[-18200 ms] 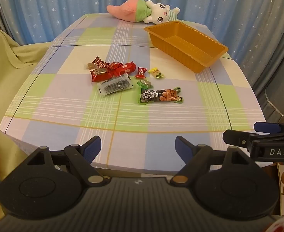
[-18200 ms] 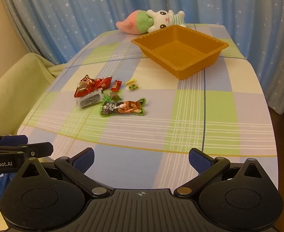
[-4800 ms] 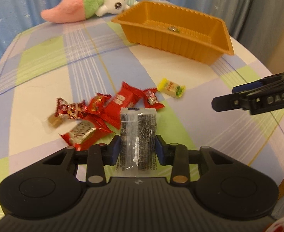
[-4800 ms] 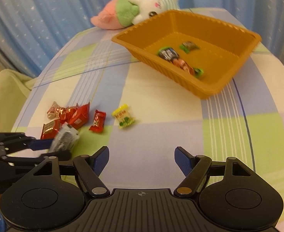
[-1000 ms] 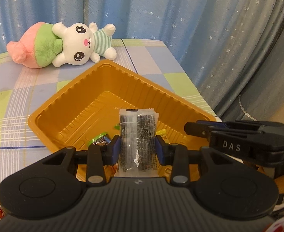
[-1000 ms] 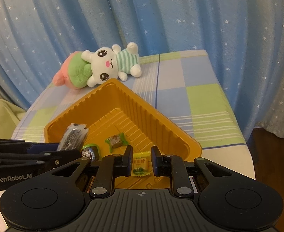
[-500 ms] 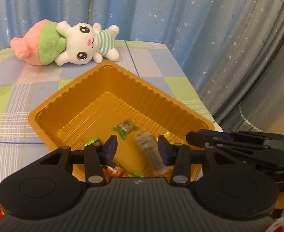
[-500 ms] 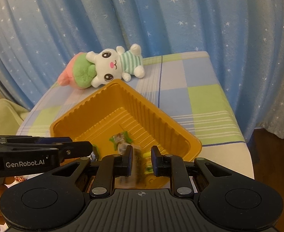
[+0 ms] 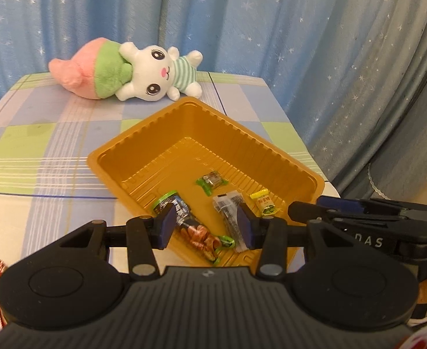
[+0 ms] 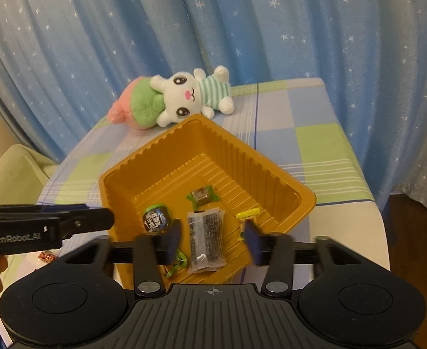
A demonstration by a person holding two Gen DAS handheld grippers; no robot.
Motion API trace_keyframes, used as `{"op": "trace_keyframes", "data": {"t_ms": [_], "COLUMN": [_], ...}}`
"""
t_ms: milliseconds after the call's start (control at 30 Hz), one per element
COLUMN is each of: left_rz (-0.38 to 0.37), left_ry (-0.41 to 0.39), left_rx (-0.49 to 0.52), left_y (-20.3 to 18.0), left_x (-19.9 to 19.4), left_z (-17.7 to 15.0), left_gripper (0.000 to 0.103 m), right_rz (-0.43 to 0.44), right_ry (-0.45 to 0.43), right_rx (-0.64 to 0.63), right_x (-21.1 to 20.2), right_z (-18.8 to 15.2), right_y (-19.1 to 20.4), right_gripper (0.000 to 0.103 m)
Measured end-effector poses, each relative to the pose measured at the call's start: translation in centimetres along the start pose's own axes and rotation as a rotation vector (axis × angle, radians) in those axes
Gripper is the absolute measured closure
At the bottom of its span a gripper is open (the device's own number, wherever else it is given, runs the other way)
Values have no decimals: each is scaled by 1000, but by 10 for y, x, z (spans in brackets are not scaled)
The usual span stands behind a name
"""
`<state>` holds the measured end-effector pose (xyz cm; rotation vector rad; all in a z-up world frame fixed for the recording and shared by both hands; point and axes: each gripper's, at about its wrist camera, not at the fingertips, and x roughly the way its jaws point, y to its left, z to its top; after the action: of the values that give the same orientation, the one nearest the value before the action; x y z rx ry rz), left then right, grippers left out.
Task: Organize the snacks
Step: 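Lift both open tools away from the tray toward the red candies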
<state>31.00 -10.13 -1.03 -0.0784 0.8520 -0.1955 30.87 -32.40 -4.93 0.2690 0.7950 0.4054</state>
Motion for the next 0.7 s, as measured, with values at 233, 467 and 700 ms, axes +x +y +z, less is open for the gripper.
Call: {"op": "trace_keyframes", "data": {"t_ms": [233, 467, 700], "left_rz": [25, 51, 74], "left_ry": [-24, -25, -34], "left_rx": [-25, -41, -65], "left_y": [8, 18, 31], "left_x": [-34, -66, -96], "left_z": [-18, -44, -68], "left_gripper": [60, 57, 54], "right_rz": [19, 40, 61], "right_ry": [-16, -42, -28], "right_rx": [8, 4, 0], "right_x": [-24, -50, -64], "right_z": [-10, -23, -44], "right_y": [9, 24, 43], "right_gripper": [41, 25, 20]}}
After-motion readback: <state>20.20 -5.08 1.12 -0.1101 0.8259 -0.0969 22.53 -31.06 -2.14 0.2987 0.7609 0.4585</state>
